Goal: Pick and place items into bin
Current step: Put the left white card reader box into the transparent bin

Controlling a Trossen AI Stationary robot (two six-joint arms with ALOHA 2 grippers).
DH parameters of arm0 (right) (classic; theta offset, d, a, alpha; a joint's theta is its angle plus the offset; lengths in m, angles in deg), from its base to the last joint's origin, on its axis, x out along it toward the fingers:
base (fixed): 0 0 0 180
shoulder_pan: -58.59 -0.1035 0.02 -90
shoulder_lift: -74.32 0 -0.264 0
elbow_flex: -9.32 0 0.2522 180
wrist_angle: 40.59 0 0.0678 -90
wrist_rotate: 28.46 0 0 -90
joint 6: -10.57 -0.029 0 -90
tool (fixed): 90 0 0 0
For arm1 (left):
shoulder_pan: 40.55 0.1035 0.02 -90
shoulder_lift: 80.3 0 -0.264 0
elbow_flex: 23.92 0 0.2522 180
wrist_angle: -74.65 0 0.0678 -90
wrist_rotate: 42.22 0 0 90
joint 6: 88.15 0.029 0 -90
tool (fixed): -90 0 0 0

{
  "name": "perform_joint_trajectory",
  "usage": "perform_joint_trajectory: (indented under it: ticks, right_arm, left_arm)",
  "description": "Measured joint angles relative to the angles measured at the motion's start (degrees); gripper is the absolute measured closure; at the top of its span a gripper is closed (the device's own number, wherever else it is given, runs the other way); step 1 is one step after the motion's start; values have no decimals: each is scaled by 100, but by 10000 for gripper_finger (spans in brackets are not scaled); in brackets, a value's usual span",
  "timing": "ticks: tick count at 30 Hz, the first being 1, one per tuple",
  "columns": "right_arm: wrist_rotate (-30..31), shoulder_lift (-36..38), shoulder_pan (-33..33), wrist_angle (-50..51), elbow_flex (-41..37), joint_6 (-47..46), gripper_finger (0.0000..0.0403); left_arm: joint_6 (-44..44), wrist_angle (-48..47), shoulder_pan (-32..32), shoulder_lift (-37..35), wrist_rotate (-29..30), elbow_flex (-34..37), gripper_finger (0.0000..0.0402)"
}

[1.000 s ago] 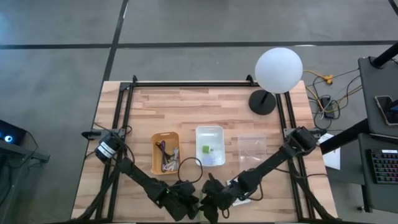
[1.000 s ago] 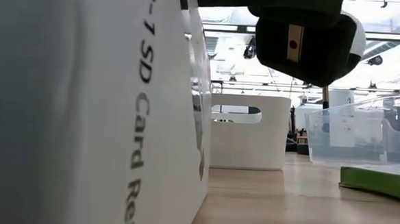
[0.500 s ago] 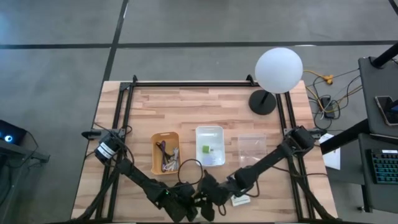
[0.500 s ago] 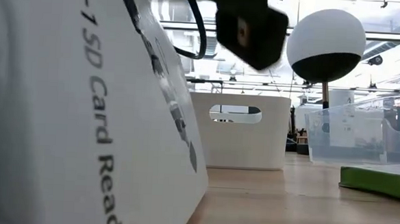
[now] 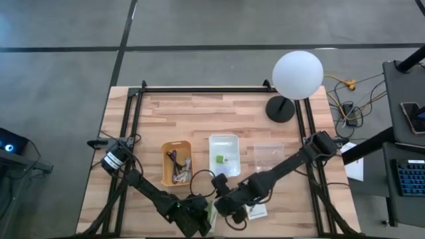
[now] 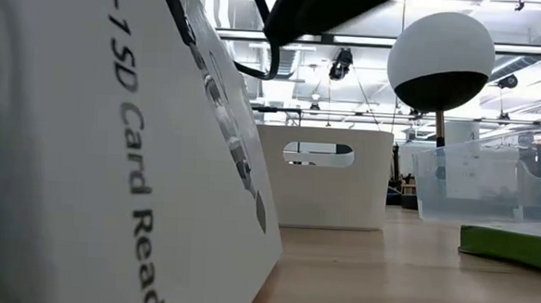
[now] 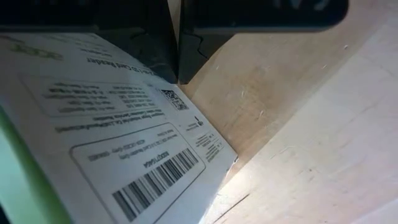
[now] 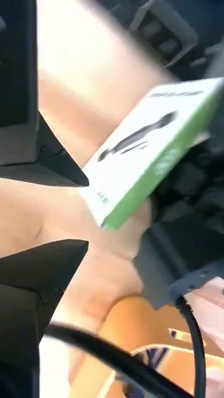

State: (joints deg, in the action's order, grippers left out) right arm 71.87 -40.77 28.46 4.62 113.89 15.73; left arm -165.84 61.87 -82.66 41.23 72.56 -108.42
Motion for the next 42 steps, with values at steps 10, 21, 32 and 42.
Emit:
perform_joint_trajectory:
  ticks: [10, 21, 32, 42]
  right_arm:
    - [-280, -21, 167, 8, 13, 1302, 266]
    - [-954, -26, 525, -44, 6, 1329, 266]
    - [-1194, -37, 566, -390, -141, 1329, 266]
    - [-1384, -37, 566, -486, -395, 1240, 266]
  left_arm:
    - [3, -35, -11, -48, 189, -53, 402]
    - [2, -47, 107, -55, 208, -83, 401]
    - [47, -53, 233, -55, 259, -85, 401]
    - [416, -93, 396, -52, 226, -192, 401]
